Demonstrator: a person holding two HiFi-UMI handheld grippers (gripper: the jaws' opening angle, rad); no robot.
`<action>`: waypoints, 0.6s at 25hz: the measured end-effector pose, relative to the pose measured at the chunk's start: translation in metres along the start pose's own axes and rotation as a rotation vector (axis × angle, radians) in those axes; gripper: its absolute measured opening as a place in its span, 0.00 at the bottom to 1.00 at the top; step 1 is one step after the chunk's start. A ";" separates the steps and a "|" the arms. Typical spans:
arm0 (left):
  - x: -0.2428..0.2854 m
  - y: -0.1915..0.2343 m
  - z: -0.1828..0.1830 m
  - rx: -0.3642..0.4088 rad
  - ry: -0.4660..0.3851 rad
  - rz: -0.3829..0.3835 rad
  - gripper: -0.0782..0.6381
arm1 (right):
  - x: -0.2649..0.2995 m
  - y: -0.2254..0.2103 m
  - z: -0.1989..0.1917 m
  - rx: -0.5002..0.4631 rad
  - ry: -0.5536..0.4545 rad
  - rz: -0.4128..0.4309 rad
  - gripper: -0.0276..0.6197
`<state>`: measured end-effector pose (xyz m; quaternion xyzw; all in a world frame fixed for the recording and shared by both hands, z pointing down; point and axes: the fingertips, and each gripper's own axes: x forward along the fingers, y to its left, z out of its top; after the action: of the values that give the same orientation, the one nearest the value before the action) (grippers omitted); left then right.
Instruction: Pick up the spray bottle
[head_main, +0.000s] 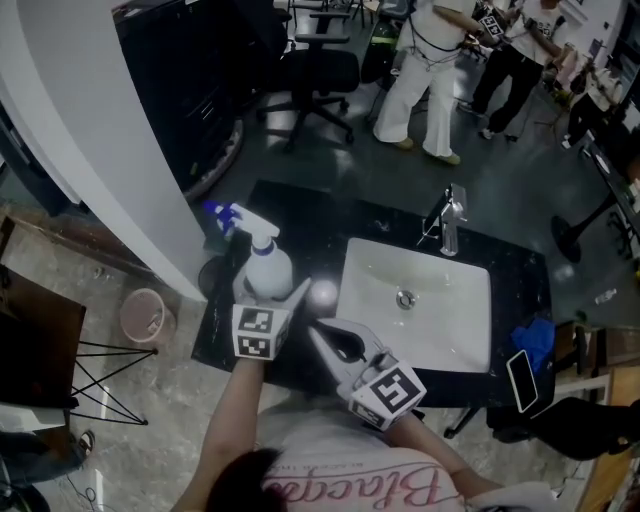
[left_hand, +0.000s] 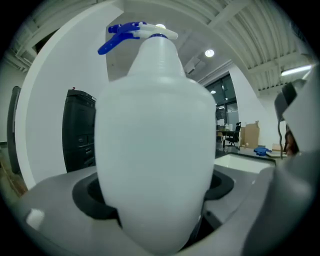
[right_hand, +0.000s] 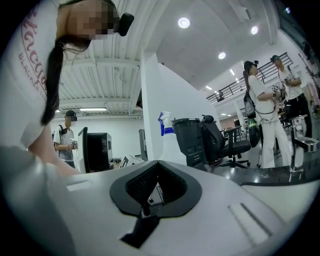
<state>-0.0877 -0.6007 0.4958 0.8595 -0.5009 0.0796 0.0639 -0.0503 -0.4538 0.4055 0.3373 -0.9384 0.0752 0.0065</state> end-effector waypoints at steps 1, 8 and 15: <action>0.000 0.002 0.000 -0.002 -0.002 0.004 0.74 | 0.001 0.000 0.000 0.001 0.002 0.002 0.05; -0.013 -0.001 0.001 0.024 -0.003 0.016 0.70 | -0.002 -0.005 0.002 0.012 -0.009 -0.003 0.05; -0.058 -0.028 0.042 0.057 -0.096 -0.005 0.70 | -0.005 -0.007 0.013 -0.002 -0.043 -0.020 0.04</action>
<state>-0.0881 -0.5459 0.4426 0.8651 -0.4987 0.0523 0.0157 -0.0414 -0.4582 0.3933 0.3482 -0.9350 0.0671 -0.0125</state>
